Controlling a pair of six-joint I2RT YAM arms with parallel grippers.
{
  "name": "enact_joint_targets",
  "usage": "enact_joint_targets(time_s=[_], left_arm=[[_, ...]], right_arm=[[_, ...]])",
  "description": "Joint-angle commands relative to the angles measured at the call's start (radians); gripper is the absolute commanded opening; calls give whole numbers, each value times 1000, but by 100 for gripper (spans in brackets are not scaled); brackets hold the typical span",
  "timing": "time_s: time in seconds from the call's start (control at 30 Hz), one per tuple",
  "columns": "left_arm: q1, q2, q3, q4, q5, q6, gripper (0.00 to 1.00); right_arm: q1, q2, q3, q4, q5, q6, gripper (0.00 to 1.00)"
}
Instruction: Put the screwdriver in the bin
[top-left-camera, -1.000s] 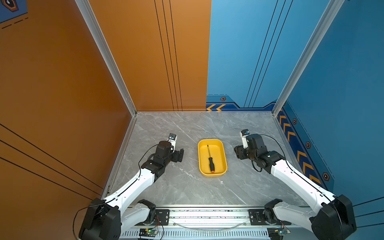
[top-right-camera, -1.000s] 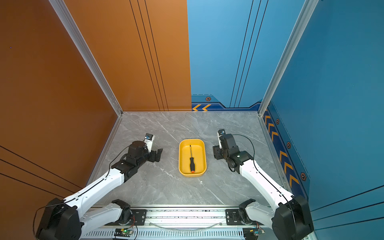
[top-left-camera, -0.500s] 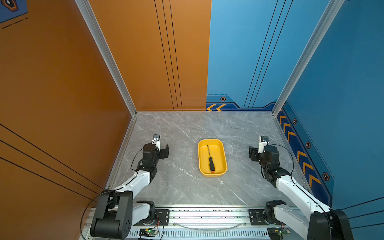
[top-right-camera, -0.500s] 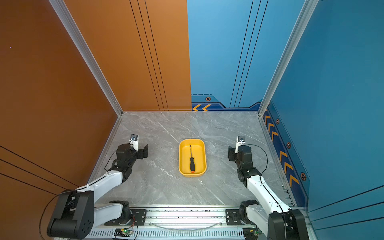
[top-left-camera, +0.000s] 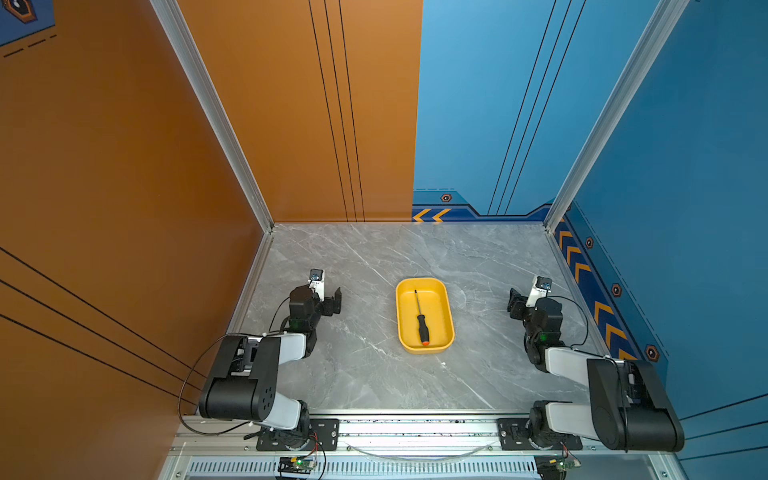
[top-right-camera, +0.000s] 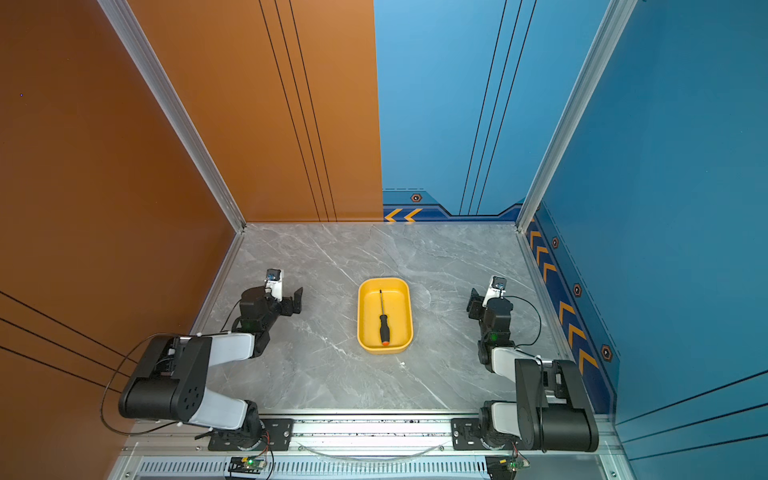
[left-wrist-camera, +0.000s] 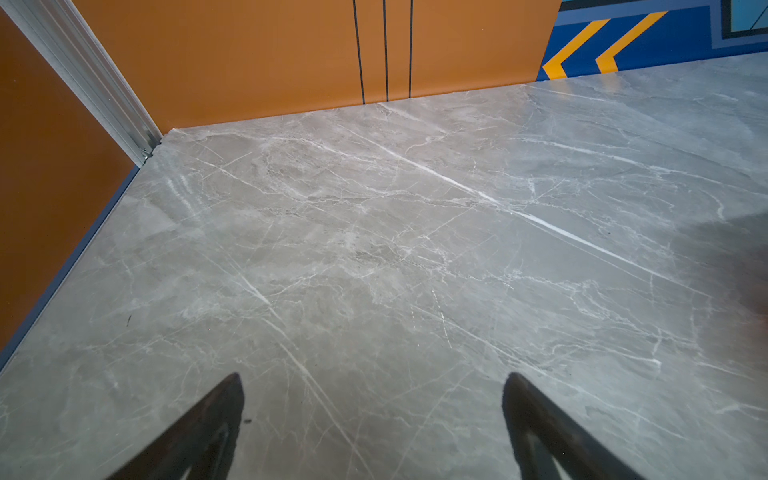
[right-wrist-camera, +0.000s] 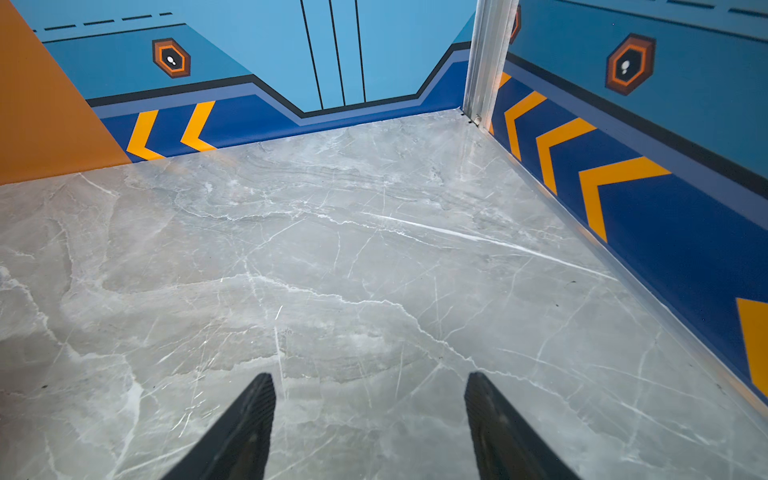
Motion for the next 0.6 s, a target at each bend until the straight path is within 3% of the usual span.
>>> enact_joint_targets(time_s=[0.0,0.2,0.27,0.37,0.57], left_arm=[[18,54,-33,126,2,-32,98],[26,61,-30,130,5,-42,98],[26,63,-22,116,-18,-51,98],[29,62,-16,106,-34,-58,98],[32,64,-13,101,-33,-63,98]], right_arm=[[-7,67,-1,157,-26,9,71],[13,180,33,203,-20,-9,71],[25,163,79,91,-17,-26,71],[62,174,94,73,45,-54,75],[64,172,97,63,49,-55,82]])
